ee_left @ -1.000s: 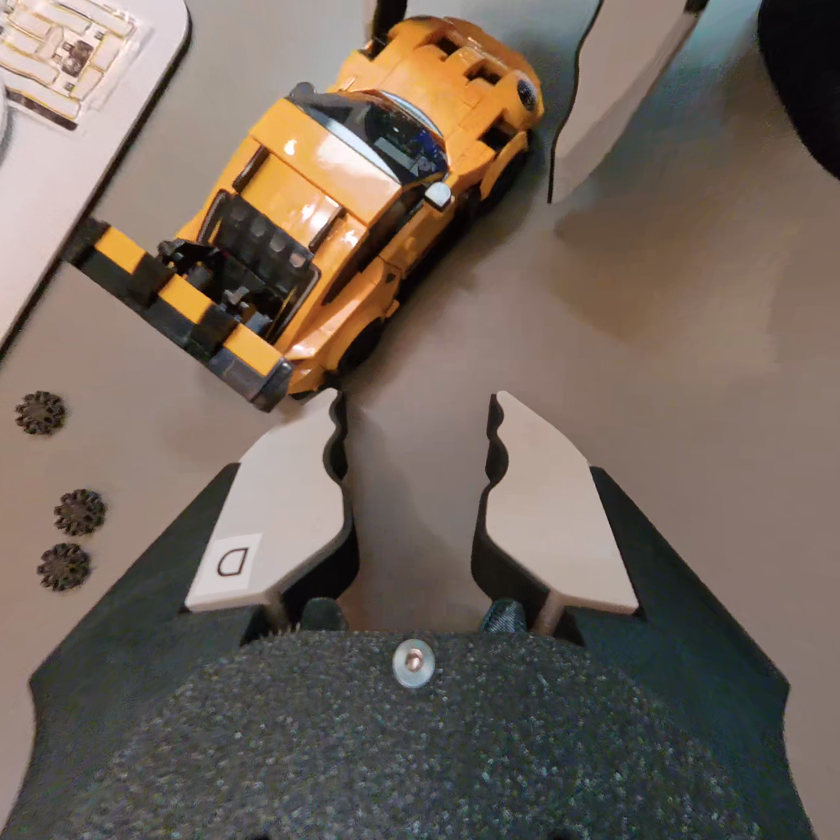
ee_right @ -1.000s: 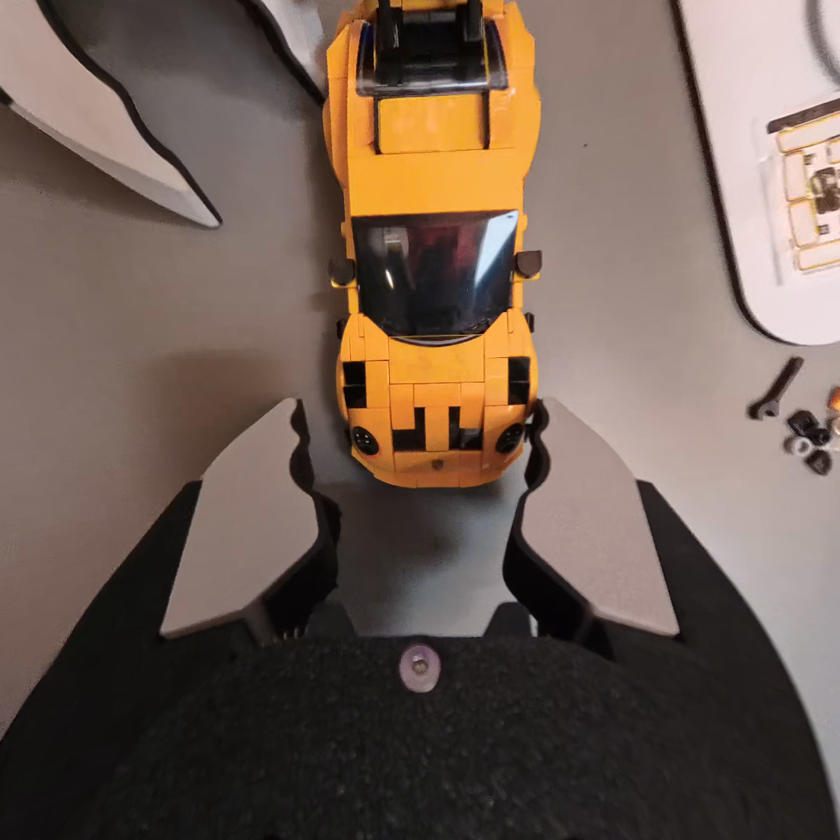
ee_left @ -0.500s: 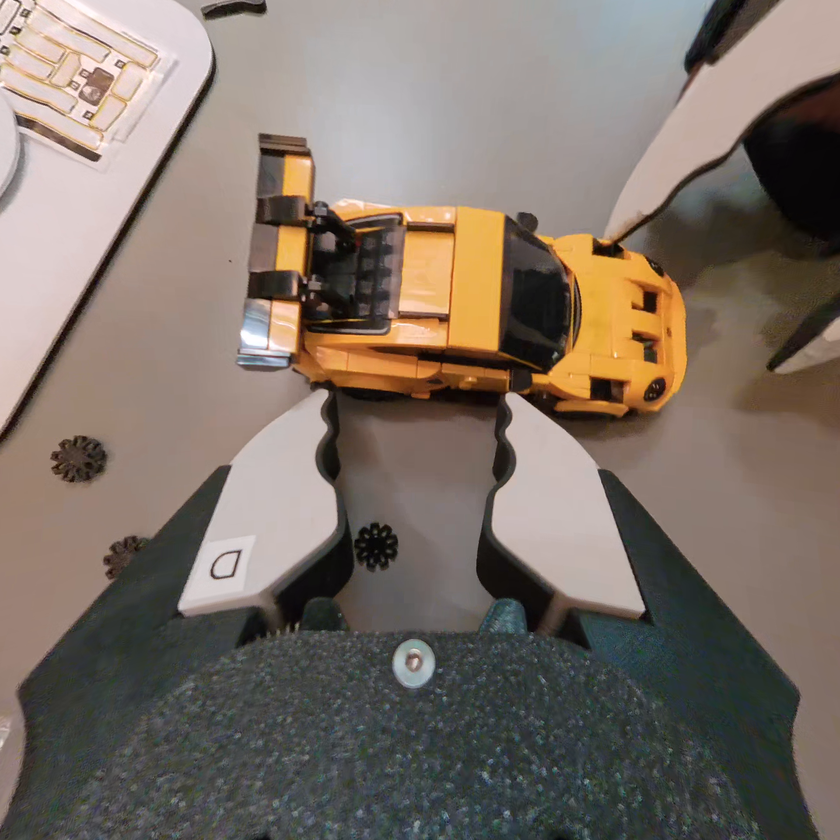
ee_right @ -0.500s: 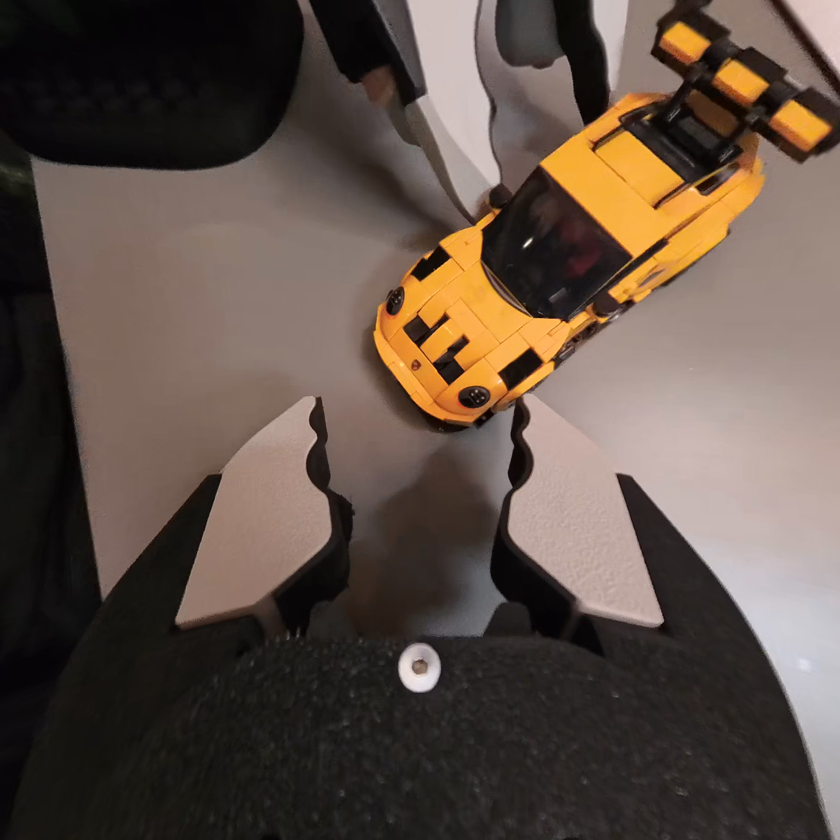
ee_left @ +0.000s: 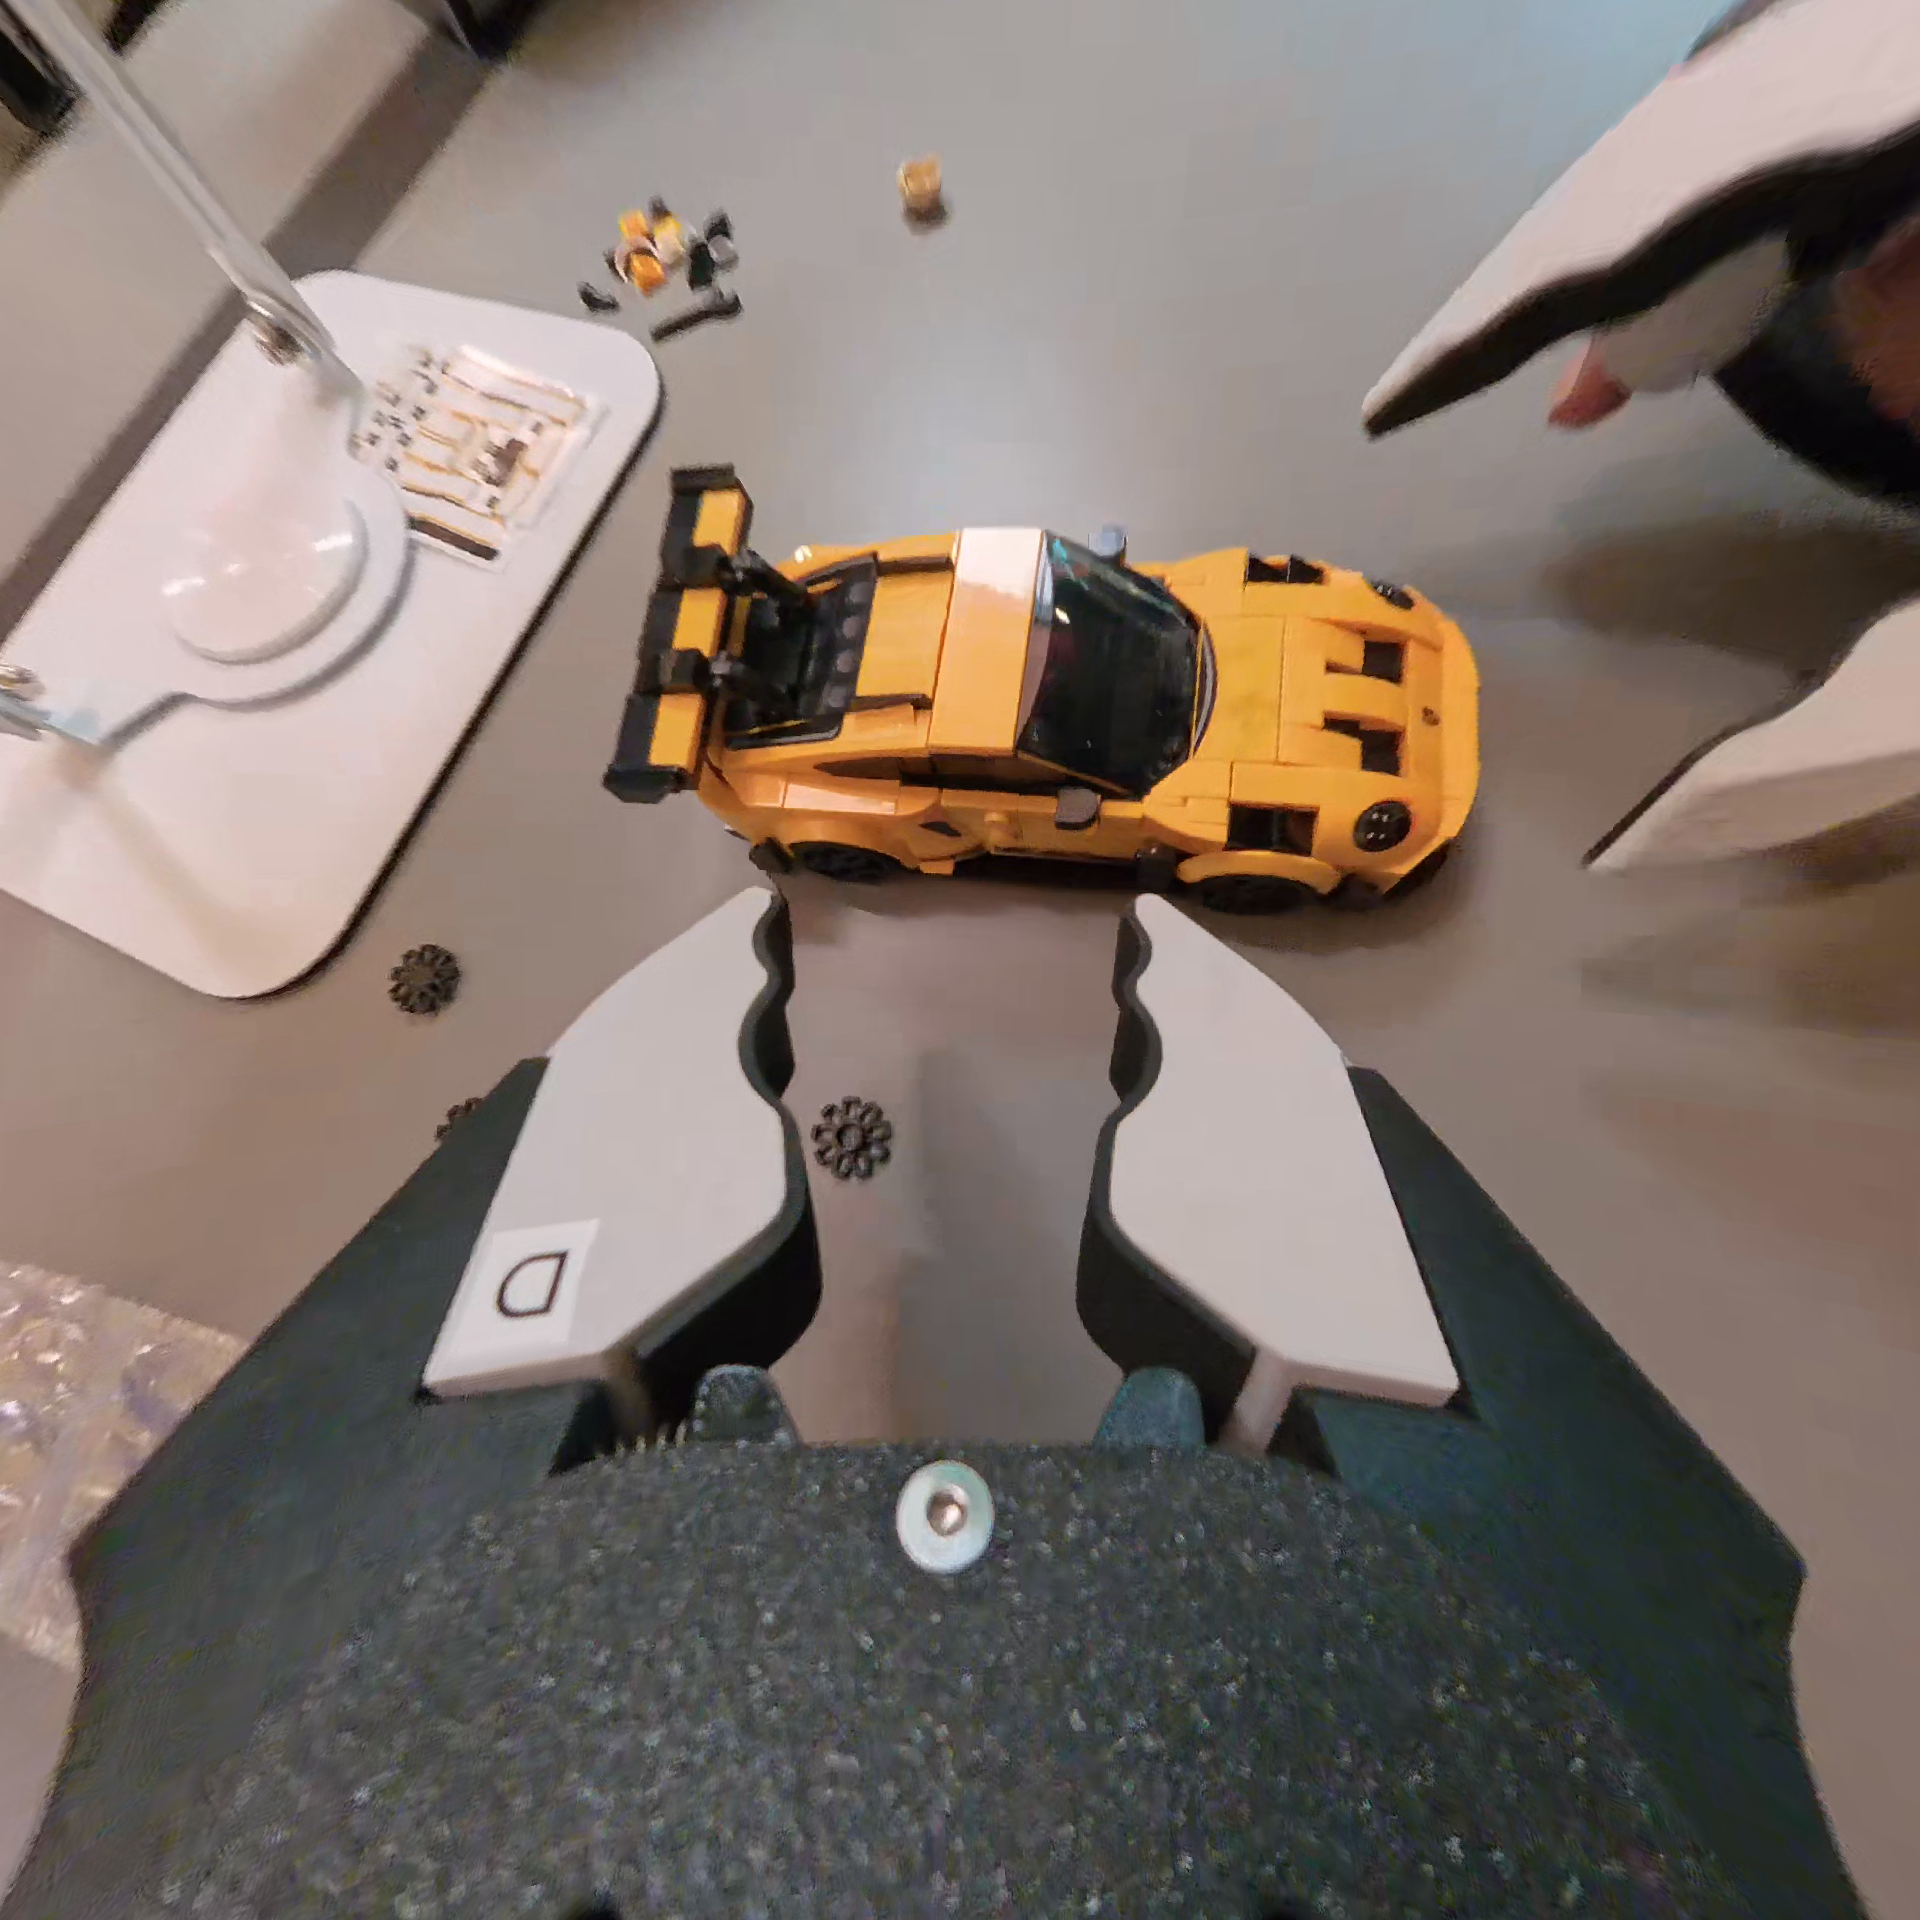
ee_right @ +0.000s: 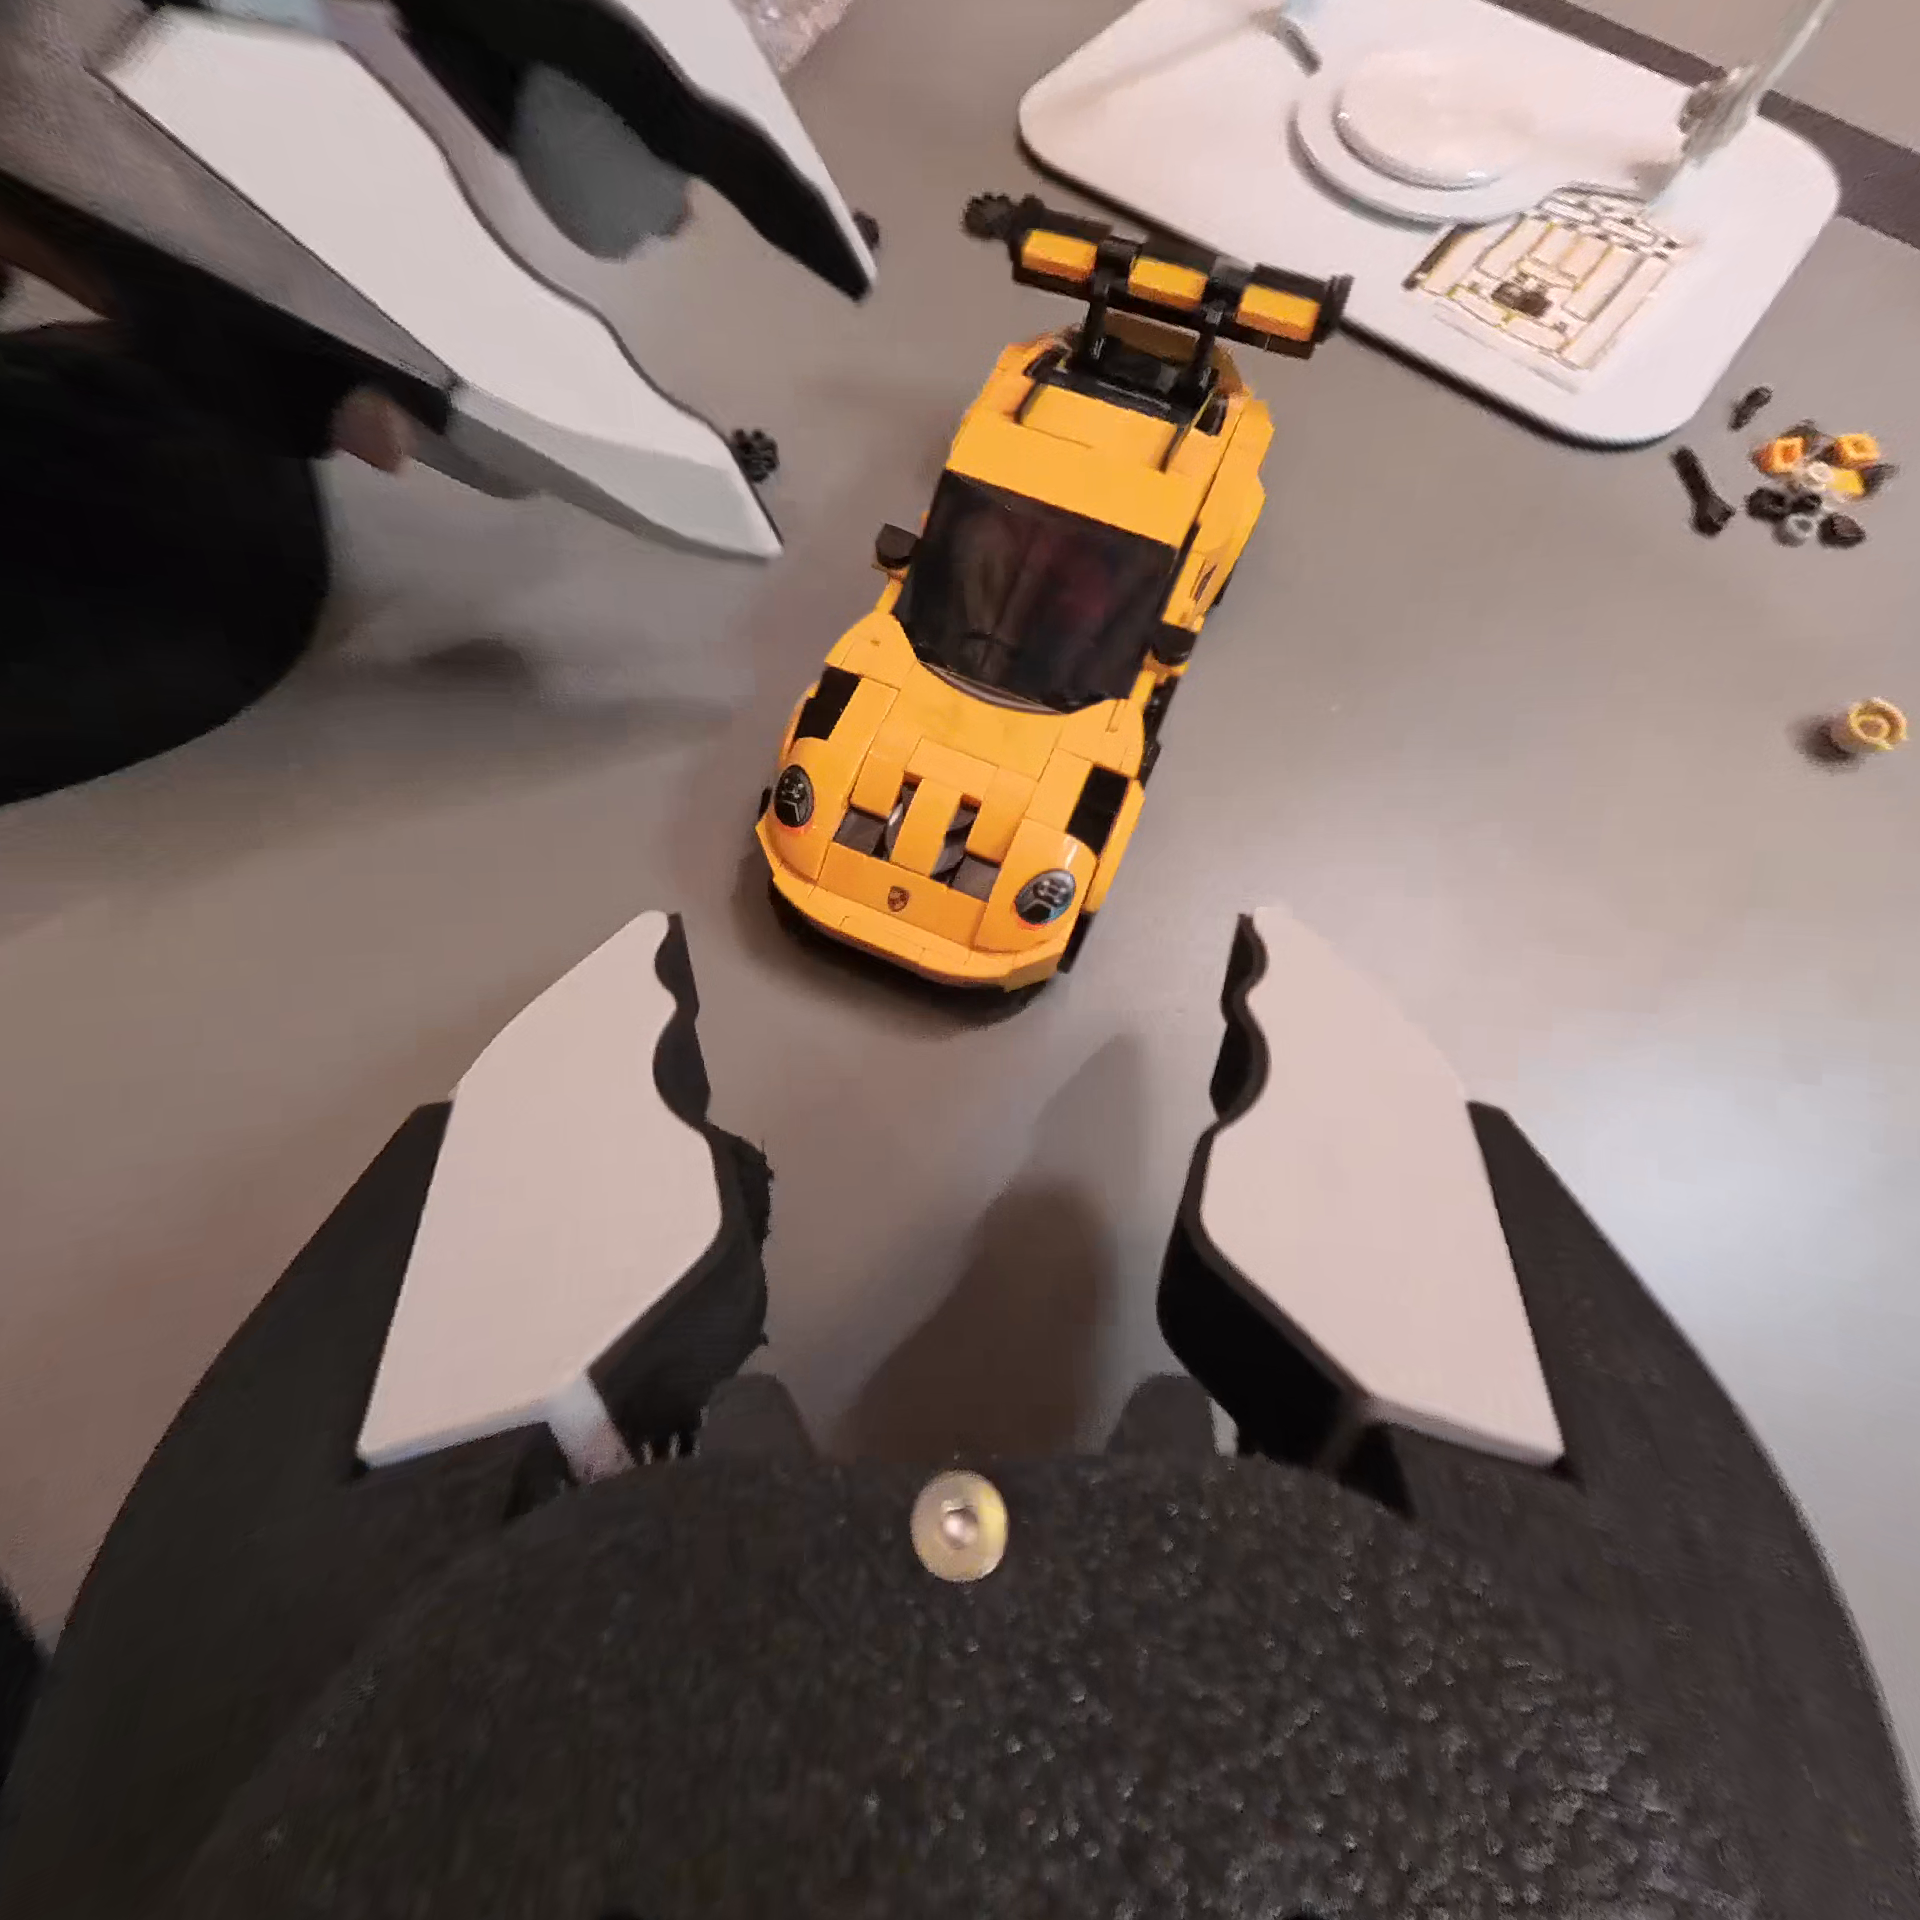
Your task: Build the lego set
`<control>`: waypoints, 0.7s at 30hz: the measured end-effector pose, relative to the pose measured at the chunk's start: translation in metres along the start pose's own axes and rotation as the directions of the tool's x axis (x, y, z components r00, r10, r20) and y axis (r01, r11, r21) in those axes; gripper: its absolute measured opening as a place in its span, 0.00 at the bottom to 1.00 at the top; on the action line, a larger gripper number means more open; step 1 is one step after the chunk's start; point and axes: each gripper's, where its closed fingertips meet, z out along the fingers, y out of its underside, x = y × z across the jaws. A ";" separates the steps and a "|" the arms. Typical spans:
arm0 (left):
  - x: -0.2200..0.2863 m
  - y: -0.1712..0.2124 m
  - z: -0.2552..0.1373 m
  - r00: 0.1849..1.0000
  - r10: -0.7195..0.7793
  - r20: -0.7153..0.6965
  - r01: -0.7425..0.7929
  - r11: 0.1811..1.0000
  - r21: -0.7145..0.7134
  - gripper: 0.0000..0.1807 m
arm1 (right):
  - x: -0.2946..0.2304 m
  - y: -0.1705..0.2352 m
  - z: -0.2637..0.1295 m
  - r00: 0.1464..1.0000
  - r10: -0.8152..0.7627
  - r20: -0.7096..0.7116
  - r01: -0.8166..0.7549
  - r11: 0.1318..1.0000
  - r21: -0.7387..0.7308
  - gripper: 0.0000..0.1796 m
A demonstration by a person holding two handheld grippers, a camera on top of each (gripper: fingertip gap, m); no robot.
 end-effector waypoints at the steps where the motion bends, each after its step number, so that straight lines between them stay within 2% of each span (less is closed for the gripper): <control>1: -0.002 -0.003 -0.005 1.000 -0.009 0.018 0.009 1.000 0.029 0.31 | -0.003 0.000 0.005 1.000 0.000 -0.019 0.000 1.000 -0.006 0.55; 5: -0.014 -0.012 -0.020 0.993 -0.099 0.056 0.090 0.984 0.153 0.27 | -0.007 0.001 0.034 0.995 -0.025 -0.092 0.018 0.997 -0.076 0.56; 8: -0.022 -0.012 -0.025 0.986 -0.154 0.061 0.137 0.966 0.220 0.25 | 0.000 -0.004 0.045 0.992 0.008 -0.125 -0.018 0.996 -0.083 0.52; 12: -0.021 -0.012 -0.026 0.988 -0.127 0.082 0.105 0.966 0.235 0.25 | 0.005 -0.005 0.045 0.994 0.014 -0.105 -0.022 0.997 -0.073 0.49; 16: -0.014 -0.013 -0.022 0.993 -0.085 0.080 0.065 0.973 0.220 0.26 | 0.010 -0.016 0.034 0.987 0.151 0.046 -0.152 0.988 0.008 0.48; 21: -0.010 -0.010 -0.016 0.996 -0.060 0.067 0.046 0.979 0.201 0.27 | 0.023 -0.027 0.013 0.925 0.300 0.232 -0.322 0.944 0.064 0.49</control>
